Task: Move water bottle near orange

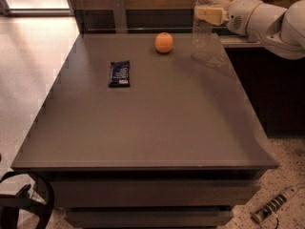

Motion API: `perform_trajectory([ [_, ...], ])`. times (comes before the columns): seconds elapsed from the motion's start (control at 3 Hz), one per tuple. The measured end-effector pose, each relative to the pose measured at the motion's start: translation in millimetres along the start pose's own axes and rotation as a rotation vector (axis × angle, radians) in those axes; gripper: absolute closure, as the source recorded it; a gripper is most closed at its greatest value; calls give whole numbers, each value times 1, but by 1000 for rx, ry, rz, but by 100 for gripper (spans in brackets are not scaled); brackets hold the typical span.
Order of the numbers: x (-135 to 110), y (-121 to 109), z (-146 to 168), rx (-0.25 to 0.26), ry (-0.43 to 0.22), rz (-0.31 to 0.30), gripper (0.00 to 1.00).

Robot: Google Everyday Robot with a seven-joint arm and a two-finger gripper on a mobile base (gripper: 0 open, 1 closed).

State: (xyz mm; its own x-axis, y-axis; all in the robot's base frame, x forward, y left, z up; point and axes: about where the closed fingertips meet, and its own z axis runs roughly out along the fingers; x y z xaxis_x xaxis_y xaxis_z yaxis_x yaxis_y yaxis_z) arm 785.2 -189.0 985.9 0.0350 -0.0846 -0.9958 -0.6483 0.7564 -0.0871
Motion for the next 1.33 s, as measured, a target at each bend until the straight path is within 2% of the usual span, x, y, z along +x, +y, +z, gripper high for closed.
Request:
perform_trajectory([
  [0.33, 33, 28, 14, 3, -32, 57, 100],
  [0.67, 33, 26, 20, 0, -18, 52, 100],
  [1.33, 39, 4, 43, 24, 24, 25, 100],
])
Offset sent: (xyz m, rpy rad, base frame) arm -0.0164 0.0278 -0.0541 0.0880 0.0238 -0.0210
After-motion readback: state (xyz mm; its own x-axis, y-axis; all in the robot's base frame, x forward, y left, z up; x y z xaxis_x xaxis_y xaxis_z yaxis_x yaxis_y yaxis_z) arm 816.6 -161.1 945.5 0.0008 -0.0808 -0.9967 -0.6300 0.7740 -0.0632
